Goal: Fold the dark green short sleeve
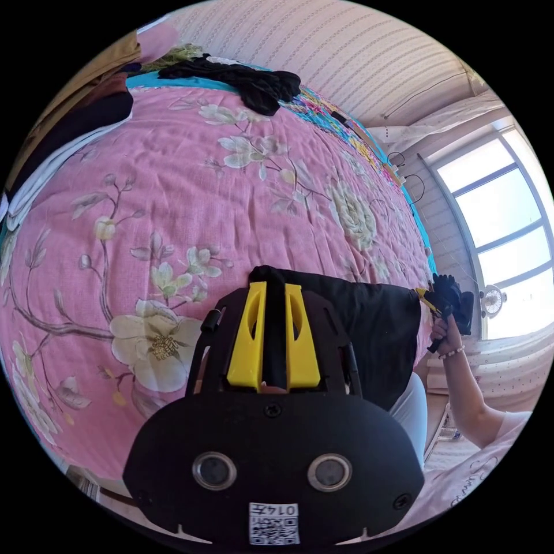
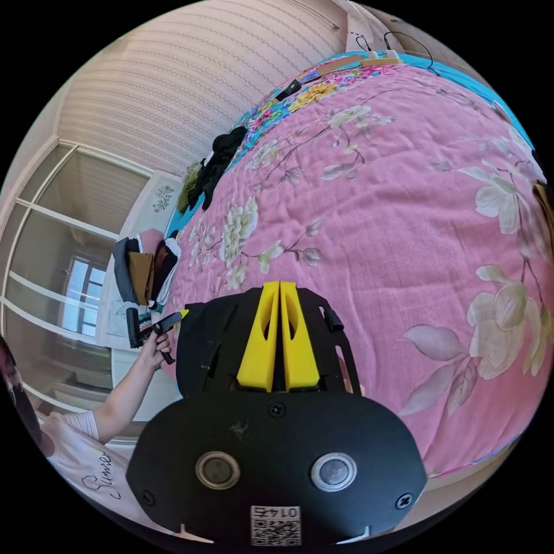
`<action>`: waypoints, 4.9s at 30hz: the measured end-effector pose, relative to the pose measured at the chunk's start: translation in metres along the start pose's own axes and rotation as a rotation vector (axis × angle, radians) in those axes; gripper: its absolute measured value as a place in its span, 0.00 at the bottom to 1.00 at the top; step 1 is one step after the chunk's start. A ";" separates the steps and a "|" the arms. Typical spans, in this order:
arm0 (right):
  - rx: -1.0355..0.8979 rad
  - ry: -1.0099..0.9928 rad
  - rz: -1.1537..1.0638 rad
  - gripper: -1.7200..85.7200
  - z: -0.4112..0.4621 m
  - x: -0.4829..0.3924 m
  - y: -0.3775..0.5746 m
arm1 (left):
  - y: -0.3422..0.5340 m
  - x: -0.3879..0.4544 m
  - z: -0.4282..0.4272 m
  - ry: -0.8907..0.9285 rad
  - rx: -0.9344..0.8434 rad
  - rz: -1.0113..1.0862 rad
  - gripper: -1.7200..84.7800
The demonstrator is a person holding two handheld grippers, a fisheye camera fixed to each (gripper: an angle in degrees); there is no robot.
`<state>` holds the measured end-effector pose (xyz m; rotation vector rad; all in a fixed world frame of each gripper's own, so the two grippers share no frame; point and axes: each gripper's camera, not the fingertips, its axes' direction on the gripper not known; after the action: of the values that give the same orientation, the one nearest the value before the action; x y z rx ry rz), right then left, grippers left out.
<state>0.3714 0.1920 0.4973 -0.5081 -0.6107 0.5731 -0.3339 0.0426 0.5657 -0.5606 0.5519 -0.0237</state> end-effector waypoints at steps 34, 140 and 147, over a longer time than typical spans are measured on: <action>-0.036 -0.029 0.009 0.14 0.018 0.015 -0.016 | -0.033 -0.016 0.011 0.144 0.086 -0.069 0.13; 0.095 -0.148 -0.061 0.14 0.051 -0.029 -0.030 | 0.242 0.440 0.175 0.015 -0.041 0.736 0.01; 0.123 -0.343 0.100 0.13 0.098 0.000 -0.086 | 0.245 0.418 0.167 0.048 -0.023 0.720 0.01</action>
<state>0.3368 0.1557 0.6177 -0.3270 -0.8727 0.7961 0.0767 0.2640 0.3533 -0.3590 0.7762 0.6530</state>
